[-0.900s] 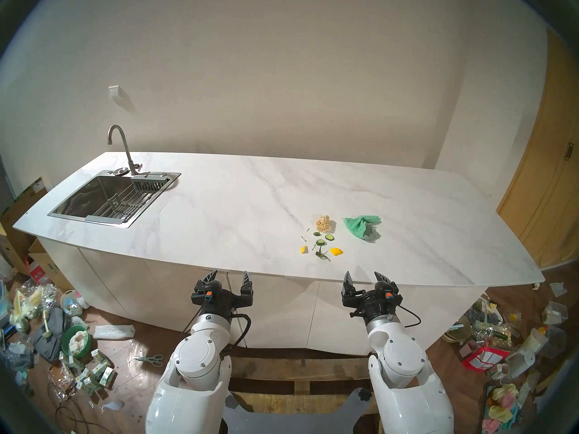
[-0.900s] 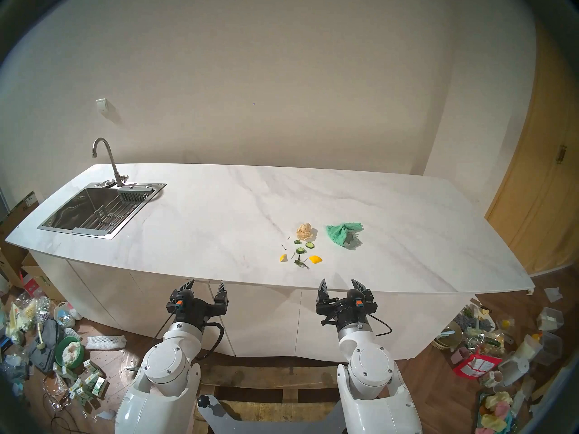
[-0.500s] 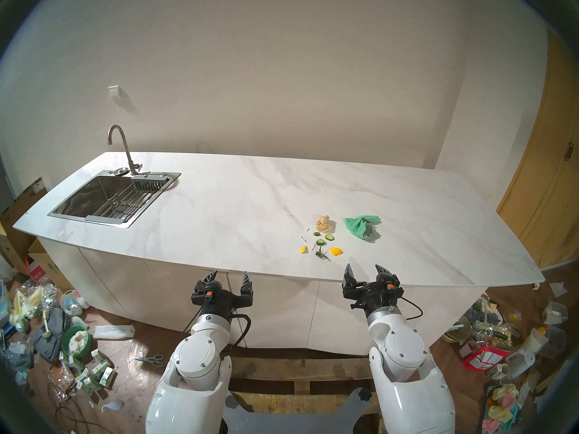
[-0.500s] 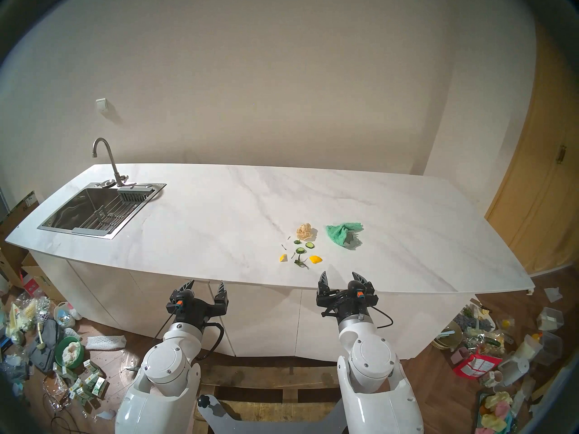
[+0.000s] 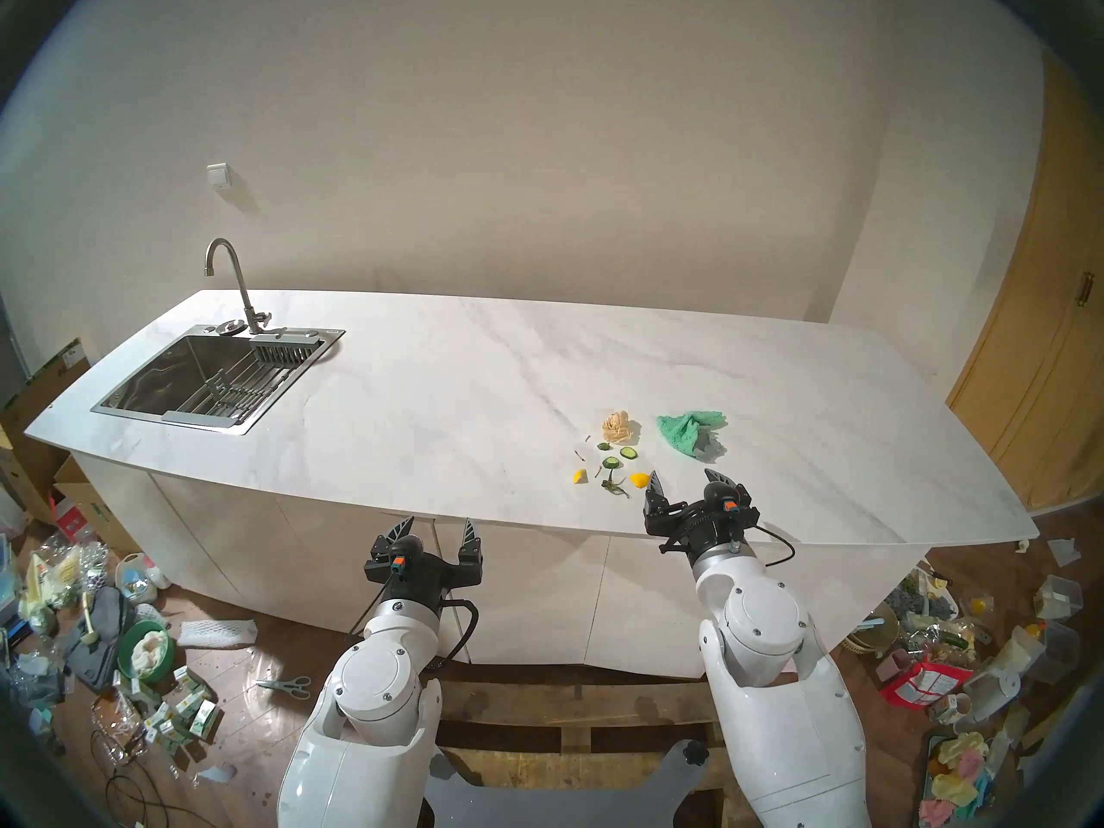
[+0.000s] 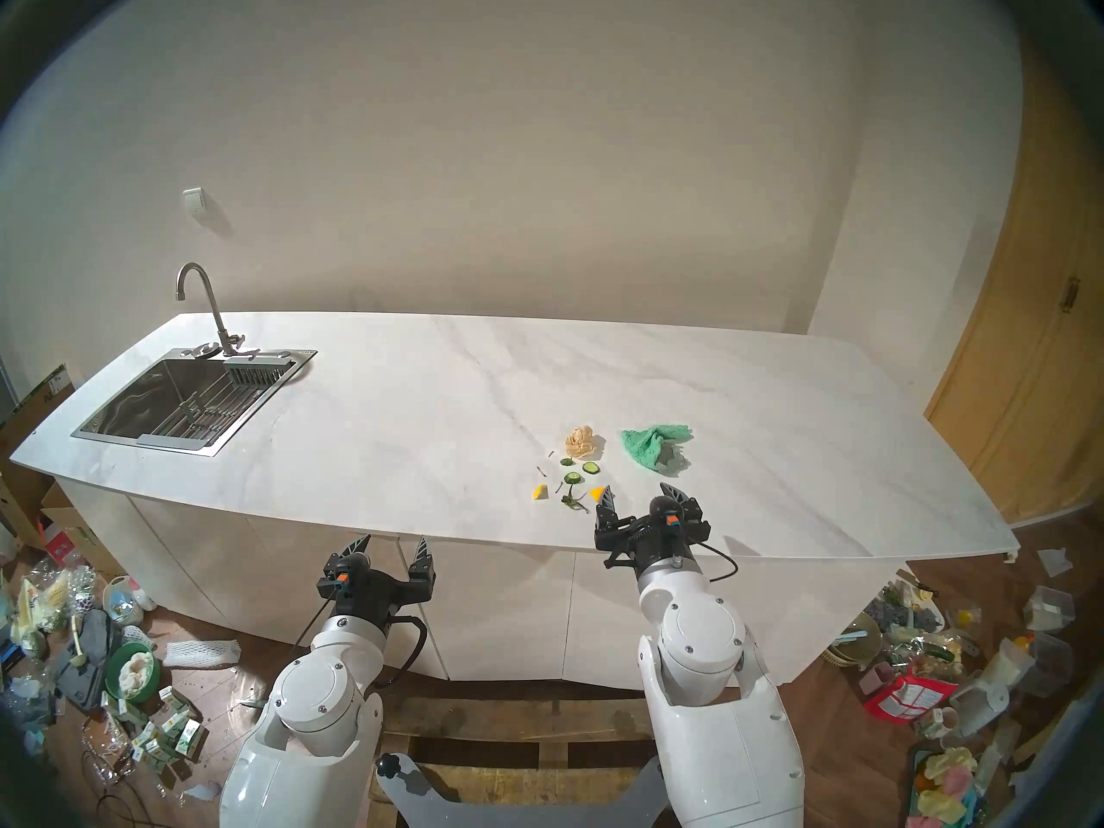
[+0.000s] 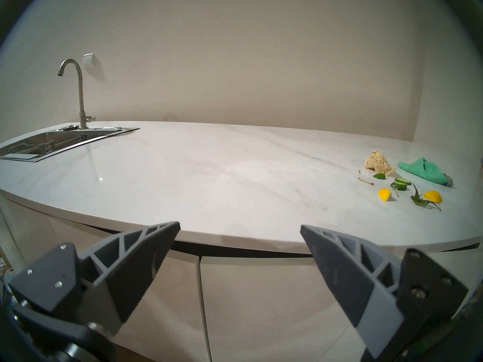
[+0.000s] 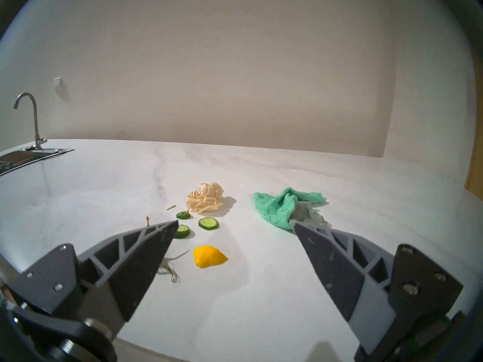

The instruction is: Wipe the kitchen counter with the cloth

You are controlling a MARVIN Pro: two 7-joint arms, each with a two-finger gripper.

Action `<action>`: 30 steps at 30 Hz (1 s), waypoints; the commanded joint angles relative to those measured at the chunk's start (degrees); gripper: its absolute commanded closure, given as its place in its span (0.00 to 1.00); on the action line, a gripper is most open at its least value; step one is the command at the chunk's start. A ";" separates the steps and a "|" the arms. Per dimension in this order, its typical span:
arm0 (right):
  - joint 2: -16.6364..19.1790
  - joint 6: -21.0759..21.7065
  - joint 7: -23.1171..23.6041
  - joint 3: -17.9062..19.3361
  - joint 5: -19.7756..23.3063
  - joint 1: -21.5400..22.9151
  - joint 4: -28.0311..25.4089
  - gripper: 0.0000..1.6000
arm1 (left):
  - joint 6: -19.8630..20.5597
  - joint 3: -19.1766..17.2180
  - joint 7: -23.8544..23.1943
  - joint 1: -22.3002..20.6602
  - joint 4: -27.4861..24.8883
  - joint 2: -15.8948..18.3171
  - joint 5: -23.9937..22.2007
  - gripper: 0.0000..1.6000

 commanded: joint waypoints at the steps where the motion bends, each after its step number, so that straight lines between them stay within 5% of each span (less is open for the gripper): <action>1: 0.20 3.33 2.02 -0.72 -1.28 6.38 0.42 0.00 | -0.33 0.11 -0.15 -0.35 -1.31 0.02 -0.04 0.00; 6: 0.67 6.56 4.22 0.19 -0.98 8.13 1.19 0.00 | -0.34 0.11 -0.13 -0.38 -1.27 0.02 -0.03 0.00; 7: 1.86 8.92 4.67 0.28 -1.45 13.07 5.13 0.00 | -0.34 0.12 -0.11 -0.39 -1.25 0.02 -0.03 0.00; 9: 1.46 8.97 4.81 1.12 -1.67 10.36 3.04 0.00 | -0.35 0.12 -0.11 -0.40 -1.23 0.02 -0.03 0.00; 10: 2.20 10.98 5.29 1.24 -1.46 14.98 6.98 0.00 | -0.35 0.12 -0.09 -0.40 -1.22 0.02 -0.03 0.00; 12: 2.13 10.70 5.08 1.79 -2.28 12.22 4.85 0.00 | -0.35 0.13 -0.09 -0.42 -1.20 0.02 -0.03 0.00; 30: 3.42 15.17 7.08 4.26 -2.47 22.22 14.15 0.00 | -0.36 0.15 0.05 -0.56 -0.91 0.01 -0.01 0.00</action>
